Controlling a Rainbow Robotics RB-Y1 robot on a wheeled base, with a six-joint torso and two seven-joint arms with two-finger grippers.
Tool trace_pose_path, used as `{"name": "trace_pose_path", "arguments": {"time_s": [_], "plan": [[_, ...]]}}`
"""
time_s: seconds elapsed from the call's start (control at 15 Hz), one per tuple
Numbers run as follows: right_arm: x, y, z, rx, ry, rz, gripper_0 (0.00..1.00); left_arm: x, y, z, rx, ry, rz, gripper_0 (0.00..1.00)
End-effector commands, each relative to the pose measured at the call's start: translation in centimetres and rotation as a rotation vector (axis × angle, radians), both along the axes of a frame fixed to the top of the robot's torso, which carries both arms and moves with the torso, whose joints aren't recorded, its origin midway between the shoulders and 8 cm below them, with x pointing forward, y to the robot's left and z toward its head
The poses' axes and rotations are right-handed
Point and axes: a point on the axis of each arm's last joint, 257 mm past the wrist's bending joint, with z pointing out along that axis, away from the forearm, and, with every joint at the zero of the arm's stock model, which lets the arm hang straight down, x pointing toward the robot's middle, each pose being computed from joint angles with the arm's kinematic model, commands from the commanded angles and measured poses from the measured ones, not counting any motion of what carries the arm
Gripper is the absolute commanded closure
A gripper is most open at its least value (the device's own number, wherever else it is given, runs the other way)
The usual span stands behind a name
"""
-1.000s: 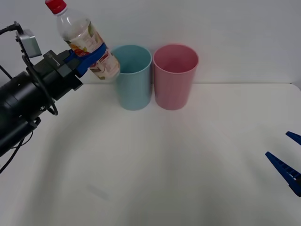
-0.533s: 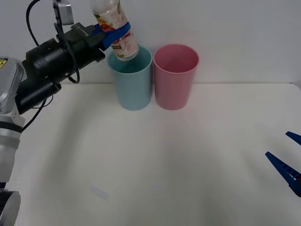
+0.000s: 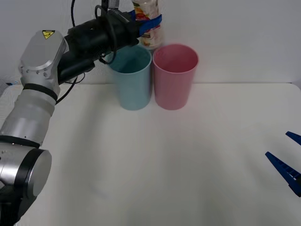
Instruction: Grasp the object on the table and drop it into the matching bin: aluminum can to the light blue bin, PET bottle to the pink bin.
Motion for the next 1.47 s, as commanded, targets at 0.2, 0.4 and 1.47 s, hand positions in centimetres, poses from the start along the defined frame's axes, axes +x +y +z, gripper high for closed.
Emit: {"name": "trace_pose_path", "arguments": {"time_s": [0.2,0.4,1.47], "plan": [[0.0,0.0,0.0,0.000,0.000,0.000,0.00,1.6,-5.0,0.0,0.058,-0.027,0.047,0.99],[0.0,0.0,0.0,0.000,0.000,0.000,0.00,1.7,-7.7,0.1,0.066,-0.037,0.067,0.98],[0.0,0.0,0.0,0.000,0.000,0.000,0.00,1.7,-8.5,0.3,0.035,-0.024,0.073,0.00]]}}
